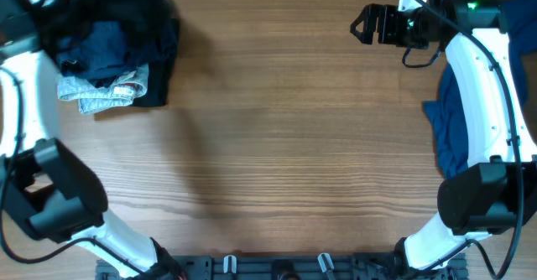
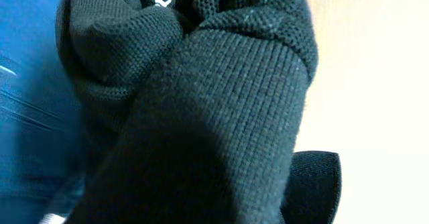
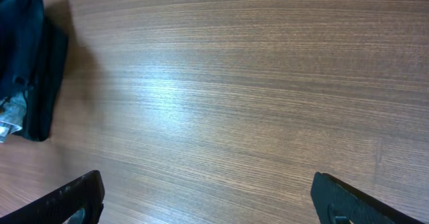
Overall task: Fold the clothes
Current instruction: 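Lower the t-shirt onto the stack and open the left gripper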
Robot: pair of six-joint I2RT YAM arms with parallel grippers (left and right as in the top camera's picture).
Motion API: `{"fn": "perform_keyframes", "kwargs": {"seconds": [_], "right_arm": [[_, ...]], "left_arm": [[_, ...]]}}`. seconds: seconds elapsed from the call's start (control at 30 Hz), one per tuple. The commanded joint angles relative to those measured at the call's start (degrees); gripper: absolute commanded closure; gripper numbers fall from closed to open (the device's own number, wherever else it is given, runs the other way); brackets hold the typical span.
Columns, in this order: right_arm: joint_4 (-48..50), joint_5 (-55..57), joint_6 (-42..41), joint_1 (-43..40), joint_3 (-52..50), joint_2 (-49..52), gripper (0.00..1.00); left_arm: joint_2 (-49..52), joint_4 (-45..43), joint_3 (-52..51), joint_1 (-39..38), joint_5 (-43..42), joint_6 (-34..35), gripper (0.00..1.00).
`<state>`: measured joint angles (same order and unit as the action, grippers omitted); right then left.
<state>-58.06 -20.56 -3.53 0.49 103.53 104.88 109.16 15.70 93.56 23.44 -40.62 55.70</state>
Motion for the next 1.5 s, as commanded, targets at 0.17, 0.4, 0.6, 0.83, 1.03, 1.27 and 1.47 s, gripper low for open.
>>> {"fn": "perform_keyframes", "kwargs": {"seconds": [0.17,0.4,0.6,0.83,1.03,1.27,1.47], "right_arm": [[-1.6,-1.0,0.5,0.0,-0.2,0.7,0.01],[-3.1,-1.0,0.6,0.0,-0.2,0.7,0.01],[-3.2,-1.0,0.6,0.0,-0.2,0.7,0.01],[-4.4,-0.9,2.4,0.0,-0.2,0.7,0.01],[-5.0,-1.0,3.6,0.0,-0.2,0.7,0.0],[-5.0,-1.0,3.6,0.0,-0.2,0.7,0.0],[-4.3,-1.0,3.5,0.0,-0.2,0.7,0.0]], "left_arm": [[-2.6,0.8,-0.3,5.2,9.6,6.7,0.96],[-2.5,-15.9,-5.8,3.5,17.6,18.1,0.96],[0.3,-22.0,-8.3,-0.3,22.1,18.4,0.96],[6.9,-40.1,-8.3,-3.1,18.3,22.9,0.96],[7.0,-42.0,-8.3,-3.1,18.6,23.0,0.96],[7.0,-17.9,-8.3,-2.5,18.6,17.0,0.96],[7.0,0.0,-8.3,-0.2,18.6,16.5,0.96]]}}
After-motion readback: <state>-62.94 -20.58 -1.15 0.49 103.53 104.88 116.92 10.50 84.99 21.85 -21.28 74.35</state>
